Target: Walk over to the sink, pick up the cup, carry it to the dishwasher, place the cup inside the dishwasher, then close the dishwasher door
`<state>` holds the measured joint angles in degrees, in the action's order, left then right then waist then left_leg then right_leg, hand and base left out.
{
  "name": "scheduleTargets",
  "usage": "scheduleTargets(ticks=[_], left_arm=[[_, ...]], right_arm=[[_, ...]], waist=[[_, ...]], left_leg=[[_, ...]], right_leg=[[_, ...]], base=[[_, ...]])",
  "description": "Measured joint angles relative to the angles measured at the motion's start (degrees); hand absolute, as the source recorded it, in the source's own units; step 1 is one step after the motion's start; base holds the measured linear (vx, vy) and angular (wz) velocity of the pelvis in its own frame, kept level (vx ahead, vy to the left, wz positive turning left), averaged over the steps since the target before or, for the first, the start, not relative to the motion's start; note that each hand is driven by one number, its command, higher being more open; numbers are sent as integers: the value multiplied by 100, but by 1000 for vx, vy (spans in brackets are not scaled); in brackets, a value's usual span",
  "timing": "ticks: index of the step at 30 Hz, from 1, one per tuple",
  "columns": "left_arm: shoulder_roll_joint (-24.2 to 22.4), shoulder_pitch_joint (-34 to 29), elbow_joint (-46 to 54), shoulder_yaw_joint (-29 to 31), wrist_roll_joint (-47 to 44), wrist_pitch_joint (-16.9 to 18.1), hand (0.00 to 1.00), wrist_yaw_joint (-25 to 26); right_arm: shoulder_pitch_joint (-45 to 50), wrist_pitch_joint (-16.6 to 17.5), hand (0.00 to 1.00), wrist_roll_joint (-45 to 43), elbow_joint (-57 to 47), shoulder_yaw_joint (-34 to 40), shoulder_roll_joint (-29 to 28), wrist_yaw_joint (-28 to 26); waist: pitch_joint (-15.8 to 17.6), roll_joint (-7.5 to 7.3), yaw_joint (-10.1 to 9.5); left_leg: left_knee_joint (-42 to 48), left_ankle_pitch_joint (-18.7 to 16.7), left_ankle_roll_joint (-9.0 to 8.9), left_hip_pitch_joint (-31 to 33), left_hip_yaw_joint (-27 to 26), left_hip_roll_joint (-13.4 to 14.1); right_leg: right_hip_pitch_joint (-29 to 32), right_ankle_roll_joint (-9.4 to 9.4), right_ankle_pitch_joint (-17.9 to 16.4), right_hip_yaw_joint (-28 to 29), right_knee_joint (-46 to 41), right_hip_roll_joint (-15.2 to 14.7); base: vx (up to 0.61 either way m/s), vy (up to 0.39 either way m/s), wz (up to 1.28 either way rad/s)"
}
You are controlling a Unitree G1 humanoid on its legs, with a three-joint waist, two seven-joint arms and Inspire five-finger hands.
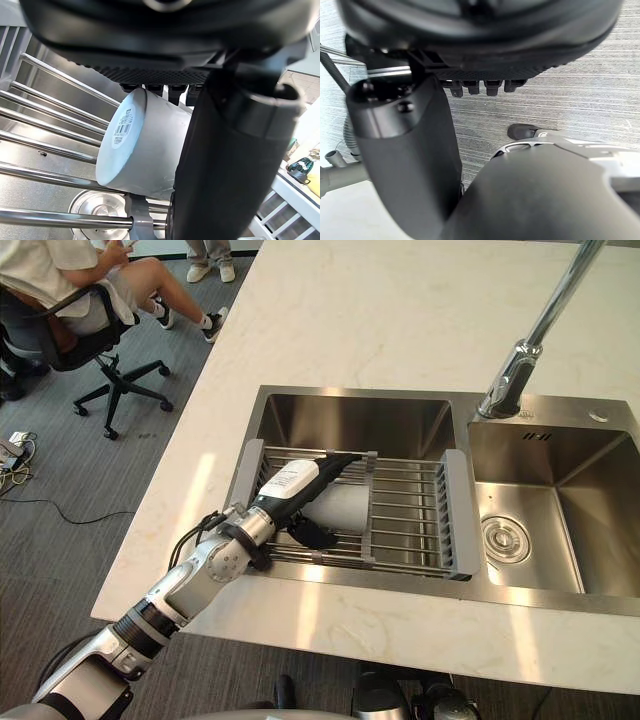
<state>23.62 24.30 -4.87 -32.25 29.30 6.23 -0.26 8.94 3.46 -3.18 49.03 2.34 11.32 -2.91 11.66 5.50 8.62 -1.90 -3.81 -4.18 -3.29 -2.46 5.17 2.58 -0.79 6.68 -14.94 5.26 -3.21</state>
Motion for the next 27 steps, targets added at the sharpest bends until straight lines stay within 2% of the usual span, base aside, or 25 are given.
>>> scheduleTargets(ticks=[18,27], left_arm=[[73,142,-251,54,114,-16,0,2],[244,-108,-129,162,108,-20,0,26]], right_arm=[[-21,-1,100,4,1,-44,0,55],[-25,-4,100,4,8,-65,1,54]], waist=[[3,-4,5],[3,-7,-25]], left_leg=[[-4,-9,-12,-53,-120,23],[17,-9,-8,-179,-102,10]], right_leg=[[-5,-1,6,78,-26,22],[-158,-6,15,70,-24,15]], base=[[-3,1,-2],[-16,2,1]])
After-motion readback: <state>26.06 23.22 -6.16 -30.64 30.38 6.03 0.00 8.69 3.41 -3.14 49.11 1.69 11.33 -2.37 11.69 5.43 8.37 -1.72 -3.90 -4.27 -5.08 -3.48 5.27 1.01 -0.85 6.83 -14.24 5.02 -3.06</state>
